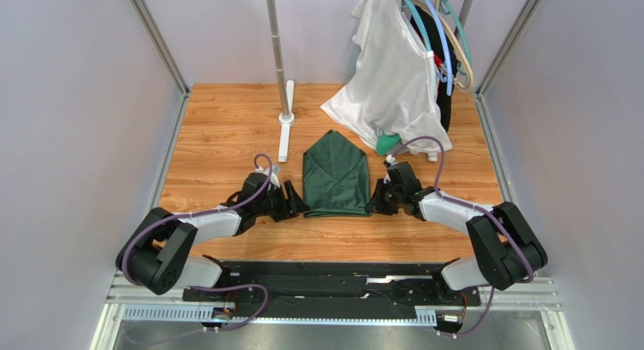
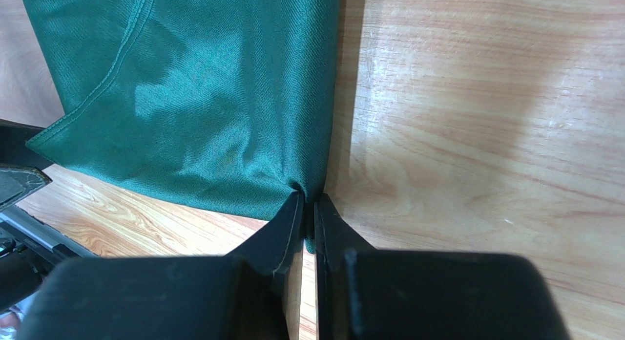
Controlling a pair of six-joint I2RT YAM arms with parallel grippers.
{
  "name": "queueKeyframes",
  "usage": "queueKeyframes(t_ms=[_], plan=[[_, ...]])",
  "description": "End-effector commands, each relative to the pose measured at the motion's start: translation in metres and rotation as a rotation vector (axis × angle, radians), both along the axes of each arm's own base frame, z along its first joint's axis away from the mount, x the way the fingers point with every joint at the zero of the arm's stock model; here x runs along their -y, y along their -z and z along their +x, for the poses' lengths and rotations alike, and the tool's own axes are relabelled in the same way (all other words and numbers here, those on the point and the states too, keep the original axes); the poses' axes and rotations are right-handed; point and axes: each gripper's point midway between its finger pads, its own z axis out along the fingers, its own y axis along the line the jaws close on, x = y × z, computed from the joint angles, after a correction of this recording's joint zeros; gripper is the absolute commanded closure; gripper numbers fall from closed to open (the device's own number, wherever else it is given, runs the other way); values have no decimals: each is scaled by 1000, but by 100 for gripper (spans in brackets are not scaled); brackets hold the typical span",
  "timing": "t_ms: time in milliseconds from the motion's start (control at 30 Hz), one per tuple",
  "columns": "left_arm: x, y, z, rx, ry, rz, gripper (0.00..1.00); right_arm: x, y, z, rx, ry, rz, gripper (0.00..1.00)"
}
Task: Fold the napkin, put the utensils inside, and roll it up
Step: Fold the napkin
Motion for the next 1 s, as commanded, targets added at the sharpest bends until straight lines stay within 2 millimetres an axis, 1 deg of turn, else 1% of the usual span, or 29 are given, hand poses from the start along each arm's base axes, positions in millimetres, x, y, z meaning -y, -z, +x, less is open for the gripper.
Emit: queueKeyframes(t_ms=[0,67,133,167,200,233,267,300,367,433,467,533,567,633,700,767,967], plan=[[-2,-1,6,36,-40,-2,32,14,25,-18,-72,-7,-58,92],[-6,0,9,42,-68,10,35,13,25,-19,-78,-13,-51,92],[-7,2,11,47,-81,17,38,12,25,-21,-81,-18,-46,89],[-7,3,12,44,-83,21,40,12,25,-21,-80,-17,-43,86],[-7,3,13,45,-86,21,42,13,25,-21,-81,-17,-39,79],[-7,4,13,43,-85,23,43,11,22,-22,-83,-25,-20,77],[-8,5,13,43,-85,26,44,12,21,-20,-80,-18,-9,74],[-8,5,12,42,-84,26,45,13,19,-20,-77,-16,-2,68],[-8,5,11,43,-84,25,48,15,13,-15,-58,-18,17,60],[-8,4,12,47,-85,23,48,12,5,-13,-39,-35,56,56],[-9,5,11,45,-85,25,50,13,2,-8,-28,-31,72,52],[-8,4,11,41,-82,22,50,9,-5,-4,-10,-50,100,48],[-8,5,10,40,-79,22,50,9,-4,-3,-11,-52,95,46],[-7,6,10,33,-76,21,50,7,-5,2,-8,-61,95,45],[-7,7,8,30,-73,22,51,5,0,4,-22,-66,99,44],[-7,8,7,26,-72,24,51,1,-1,7,-19,-73,118,44],[-5,12,2,14,-61,27,51,-3,5,7,-42,-85,139,47]])
